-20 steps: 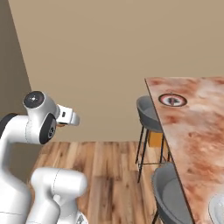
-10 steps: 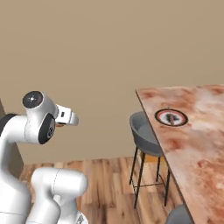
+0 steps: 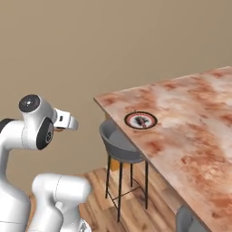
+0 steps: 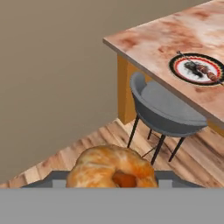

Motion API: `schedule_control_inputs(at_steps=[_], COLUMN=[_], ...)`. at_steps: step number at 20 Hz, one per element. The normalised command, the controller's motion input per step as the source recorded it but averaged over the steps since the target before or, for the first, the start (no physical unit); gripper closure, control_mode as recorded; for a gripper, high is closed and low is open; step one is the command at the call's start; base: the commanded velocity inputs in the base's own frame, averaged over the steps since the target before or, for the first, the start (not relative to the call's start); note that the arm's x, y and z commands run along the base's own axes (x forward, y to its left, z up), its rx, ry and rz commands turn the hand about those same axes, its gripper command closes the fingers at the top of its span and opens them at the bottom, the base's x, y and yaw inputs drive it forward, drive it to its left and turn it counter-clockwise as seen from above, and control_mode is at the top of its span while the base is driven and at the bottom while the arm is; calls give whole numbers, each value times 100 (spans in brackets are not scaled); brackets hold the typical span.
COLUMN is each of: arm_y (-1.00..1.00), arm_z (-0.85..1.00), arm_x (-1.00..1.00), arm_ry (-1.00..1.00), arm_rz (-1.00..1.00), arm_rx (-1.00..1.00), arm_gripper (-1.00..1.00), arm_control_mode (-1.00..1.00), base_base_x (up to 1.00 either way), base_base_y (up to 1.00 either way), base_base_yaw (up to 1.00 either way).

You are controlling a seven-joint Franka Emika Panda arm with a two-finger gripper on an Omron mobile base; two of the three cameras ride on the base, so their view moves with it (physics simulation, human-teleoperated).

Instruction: Pick up the tangerine and peach from the fridge and place one fruit on each plate on the dining counter.

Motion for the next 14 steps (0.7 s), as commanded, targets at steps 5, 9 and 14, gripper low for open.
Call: schedule_control_inputs(at_steps=[5, 9, 14], arm_y=[0, 0, 0], arm_z=[0, 0, 0], arm_x=[0, 0, 0], arm_ry=[0, 0, 0], arm_rz=[0, 0, 0], arm_rx=[0, 0, 0], arm_gripper=[100, 100, 100], arm_control_mode=[100, 100, 100], base_base_x=[56, 54, 54], base_base_y=[35, 35, 35], base_base_yaw=[-57, -59, -59])
